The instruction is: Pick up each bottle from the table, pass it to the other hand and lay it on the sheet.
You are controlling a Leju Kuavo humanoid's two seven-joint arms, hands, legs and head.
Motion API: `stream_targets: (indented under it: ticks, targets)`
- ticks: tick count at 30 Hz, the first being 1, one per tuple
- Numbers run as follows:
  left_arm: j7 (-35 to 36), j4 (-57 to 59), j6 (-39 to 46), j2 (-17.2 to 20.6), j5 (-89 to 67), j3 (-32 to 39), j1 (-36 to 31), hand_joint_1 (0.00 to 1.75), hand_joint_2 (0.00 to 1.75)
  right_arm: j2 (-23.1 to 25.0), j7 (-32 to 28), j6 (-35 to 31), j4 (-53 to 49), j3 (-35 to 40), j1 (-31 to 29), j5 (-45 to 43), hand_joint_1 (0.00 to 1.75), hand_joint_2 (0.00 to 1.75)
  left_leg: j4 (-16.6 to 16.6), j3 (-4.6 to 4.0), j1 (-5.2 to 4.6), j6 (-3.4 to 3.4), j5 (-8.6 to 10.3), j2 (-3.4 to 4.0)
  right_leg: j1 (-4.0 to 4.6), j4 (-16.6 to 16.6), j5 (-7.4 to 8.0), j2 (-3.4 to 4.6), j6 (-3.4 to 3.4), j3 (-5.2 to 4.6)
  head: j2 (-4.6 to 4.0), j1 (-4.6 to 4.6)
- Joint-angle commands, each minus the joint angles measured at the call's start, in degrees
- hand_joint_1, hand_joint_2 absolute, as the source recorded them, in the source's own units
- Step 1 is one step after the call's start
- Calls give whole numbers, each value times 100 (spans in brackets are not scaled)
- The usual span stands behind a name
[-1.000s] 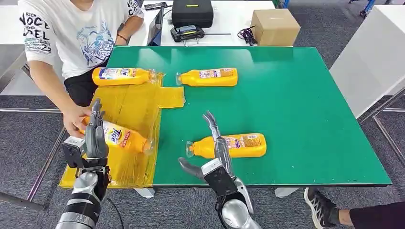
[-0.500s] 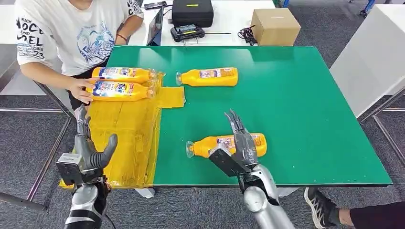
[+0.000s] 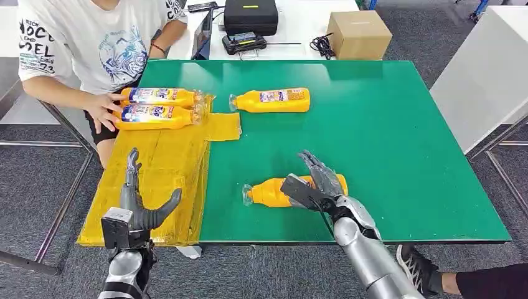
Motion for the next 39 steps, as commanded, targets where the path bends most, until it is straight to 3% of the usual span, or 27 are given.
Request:
stream_targets:
  ticks: [1, 5, 15, 28, 39]
  targets:
    - [-105, 372, 6, 93, 71, -257, -259, 0, 175, -286, -50, 436, 1218, 423, -745, -192, 0, 175, 1, 14, 8, -10, -5, 4, 9, -4, -3, 2, -12, 17, 0, 0]
    - [-105, 610, -75, 89, 97, -341, -384, 0, 175, -470, -125, 887, 1482, 632, -1030, -400, 0, 175, 2, 12, 7, -10, -4, 8, 8, -3, -1, 4, -12, 13, 0, -4]
    - [-105, 813, -129, 81, 117, -422, -529, 0, 175, -559, -220, 1208, 1683, 813, -1201, -675, 0, 175, 0, 12, 5, 0, 3, 2, 5, -4, 5, 0, -1, 14, 0, -2]
    - [-105, 1539, -249, 2, 461, -501, -914, 0, 175, -1377, 111, 2796, 2208, 2822, -2493, -1073, 0, 175, 9, 15, 6, 1, 6, -2, 7, -2, 7, -4, -2, 21, 0, -2]
    - [-105, 1584, -315, -78, 639, -485, -884, 0, 175, -1590, 510, 2909, 1891, 3915, -2932, -1242, 0, 175, 13, 3, -3, 8, 8, 4, -2, 4, 11, 5, 9, 8, 0, -2]
